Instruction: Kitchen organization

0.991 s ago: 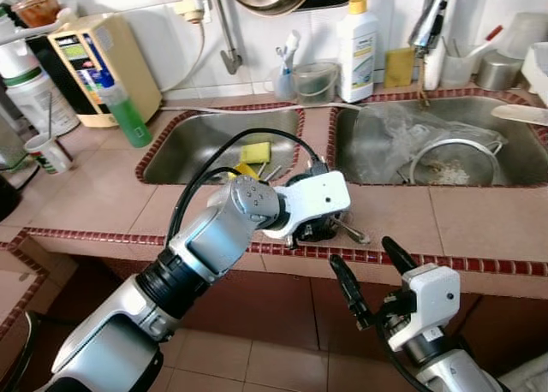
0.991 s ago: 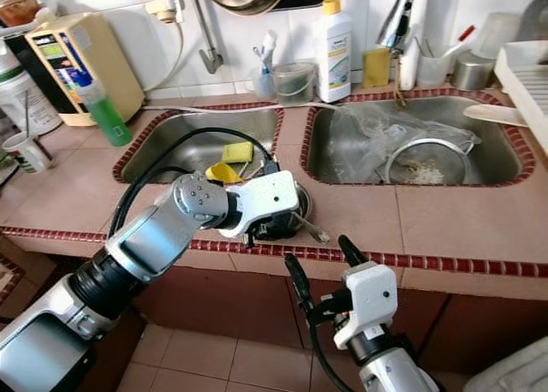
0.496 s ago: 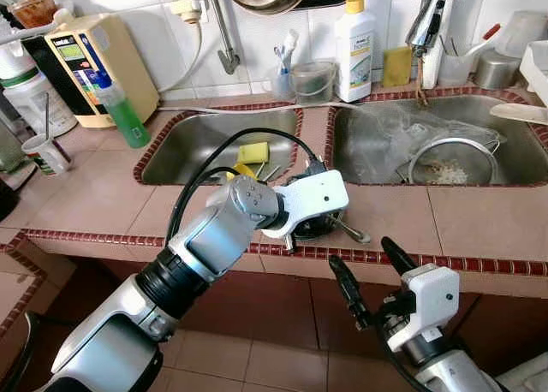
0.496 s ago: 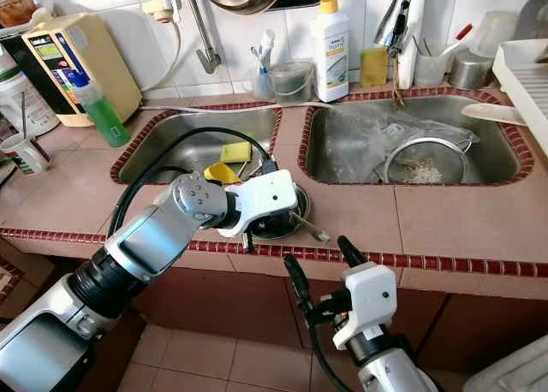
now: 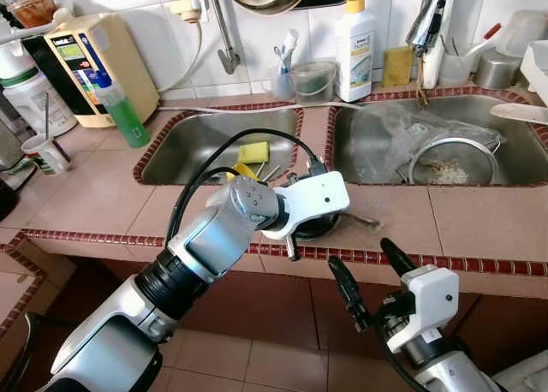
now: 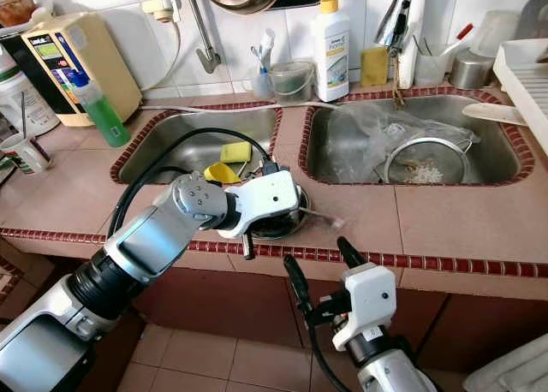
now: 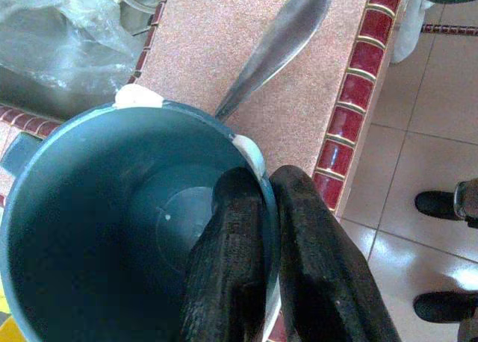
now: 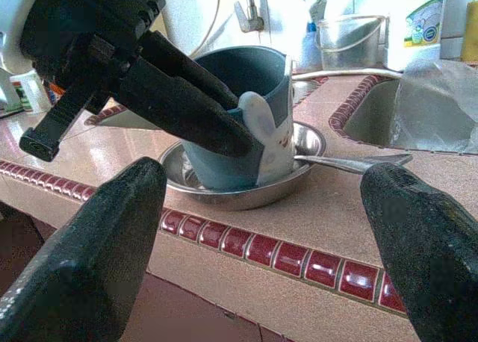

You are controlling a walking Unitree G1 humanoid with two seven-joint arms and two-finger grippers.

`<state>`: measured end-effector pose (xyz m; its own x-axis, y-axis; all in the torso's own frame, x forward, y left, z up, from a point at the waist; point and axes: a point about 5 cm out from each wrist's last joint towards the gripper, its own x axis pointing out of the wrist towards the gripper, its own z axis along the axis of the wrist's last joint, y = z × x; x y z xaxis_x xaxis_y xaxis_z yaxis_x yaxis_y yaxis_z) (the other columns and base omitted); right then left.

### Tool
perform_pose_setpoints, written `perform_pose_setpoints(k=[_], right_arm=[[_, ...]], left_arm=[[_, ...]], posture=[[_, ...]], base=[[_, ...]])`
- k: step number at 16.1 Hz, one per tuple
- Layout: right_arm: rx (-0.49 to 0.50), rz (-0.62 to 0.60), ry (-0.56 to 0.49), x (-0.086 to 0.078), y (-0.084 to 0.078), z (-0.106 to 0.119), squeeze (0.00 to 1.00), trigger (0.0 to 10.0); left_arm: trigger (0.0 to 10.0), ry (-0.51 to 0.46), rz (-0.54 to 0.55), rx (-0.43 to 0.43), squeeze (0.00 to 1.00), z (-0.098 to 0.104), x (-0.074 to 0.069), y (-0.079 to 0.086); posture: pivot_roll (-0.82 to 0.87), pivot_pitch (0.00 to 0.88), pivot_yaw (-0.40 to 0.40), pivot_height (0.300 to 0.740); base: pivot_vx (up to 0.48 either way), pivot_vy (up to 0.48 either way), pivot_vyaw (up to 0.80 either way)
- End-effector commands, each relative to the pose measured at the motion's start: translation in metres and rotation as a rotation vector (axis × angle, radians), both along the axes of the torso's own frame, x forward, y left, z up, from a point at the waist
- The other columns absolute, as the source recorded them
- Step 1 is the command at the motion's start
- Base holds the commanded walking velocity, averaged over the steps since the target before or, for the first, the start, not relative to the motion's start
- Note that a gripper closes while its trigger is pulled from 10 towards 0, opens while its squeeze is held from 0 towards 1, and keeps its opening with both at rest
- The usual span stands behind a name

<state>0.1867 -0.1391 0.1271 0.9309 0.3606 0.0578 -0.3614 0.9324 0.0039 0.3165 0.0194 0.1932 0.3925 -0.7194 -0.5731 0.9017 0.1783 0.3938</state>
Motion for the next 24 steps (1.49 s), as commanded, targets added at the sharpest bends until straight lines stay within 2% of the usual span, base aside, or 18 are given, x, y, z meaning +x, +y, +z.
perform_pose_setpoints(k=[1,5,9,10,12,13,14,15,16,18,19,20,21,23,24], right_arm=[[0.021,0.027,-0.033,-0.001,0.007,0.007,0.00,10.0],[0.020,0.032,-0.037,0.001,0.007,0.008,0.00,10.0],[0.045,0.004,-0.063,0.006,0.005,0.012,0.00,10.0],[0.074,-0.049,-0.089,0.013,0.000,0.017,0.00,10.0],[0.101,-0.061,-0.104,0.018,-0.002,0.022,0.00,10.0],[0.101,-0.054,-0.109,0.019,-0.002,0.023,0.00,10.0],[0.101,-0.049,-0.114,0.022,-0.002,0.025,0.00,10.0],[0.114,-0.044,-0.120,0.025,-0.003,0.027,0.00,10.0],[0.118,-0.040,-0.128,0.027,-0.003,0.029,0.00,10.0],[0.130,-0.060,-0.158,0.036,-0.005,0.036,0.00,10.0],[0.130,-0.124,-0.194,0.044,-0.012,0.041,0.00,10.0],[0.137,-0.161,-0.213,0.048,-0.015,0.045,0.00,10.0],[0.151,-0.225,-0.235,0.054,-0.023,0.049,0.00,10.0],[0.150,-0.319,-0.264,0.060,-0.033,0.054,0.00,10.0],[0.129,-0.390,-0.246,0.066,-0.042,0.052,0.00,10.0]], left_arm=[[0.0,-0.009,0.018,-0.002,0.00,0.003,0.002,0.006],[0.0,-0.018,0.036,-0.011,0.00,0.005,0.005,0.007],[0.0,-0.047,0.111,-0.030,0.00,0.008,0.015,0.017],[0.0,-0.063,0.188,-0.058,0.00,0.010,0.024,0.026],[0.0,-0.060,0.276,-0.100,0.00,0.013,0.033,0.039],[0.0,-0.057,0.326,-0.145,0.00,0.017,0.038,0.047],[0.0,-0.056,0.368,-0.225,0.00,0.027,0.043,0.055],[2.6,-0.056,0.381,-0.317,0.00,0.038,0.046,0.060],[10.0,-0.107,0.379,-0.376,0.00,0.048,0.047,0.062],[10.0,-0.118,0.422,-0.571,0.00,0.058,0.049,0.070],[10.0,-0.155,0.413,-0.656,0.00,0.054,0.045,0.072],[10.0,-0.164,0.400,-0.672,0.00,0.049,0.042,0.072],[10.0,-0.127,0.409,-0.730,0.00,0.041,0.038,0.071],[10.0,-0.131,0.443,-0.822,0.00,0.035,0.036,0.071],[10.0,-0.151,0.476,-0.871,0.00,0.031,0.036,0.072]], posture=[[-0.31,0.003,0.202,0.740],[-0.31,0.000,0.199,0.740],[-0.31,0.000,0.188,0.740],[-0.30,0.000,0.179,0.740],[-0.29,0.000,0.171,0.740],[-0.29,0.000,0.161,0.740],[-0.28,0.000,0.150,0.740],[-0.27,0.000,0.141,0.740],[-0.26,0.000,0.129,0.740],[-0.24,0.000,0.110,0.740],[-0.23,0.000,0.093,0.740],[-0.23,0.000,0.089,0.740],[-0.23,0.000,0.080,0.740],[-0.22,0.000,0.070,0.740],[-0.22,0.000,0.062,0.740]], base=[[0.000,0.000,0.00],[0.000,0.000,0.00],[0.000,0.000,0.00],[0.000,0.000,0.00],[0.000,0.000,0.00],[0.000,0.000,0.00],[0.000,0.000,0.00],[0.000,0.000,0.00],[0.000,0.000,0.00],[0.000,0.000,0.00],[0.000,0.000,0.00],[0.000,0.000,0.00],[0.000,0.000,0.00],[0.000,0.000,0.00],[0.000,0.000,0.00]])
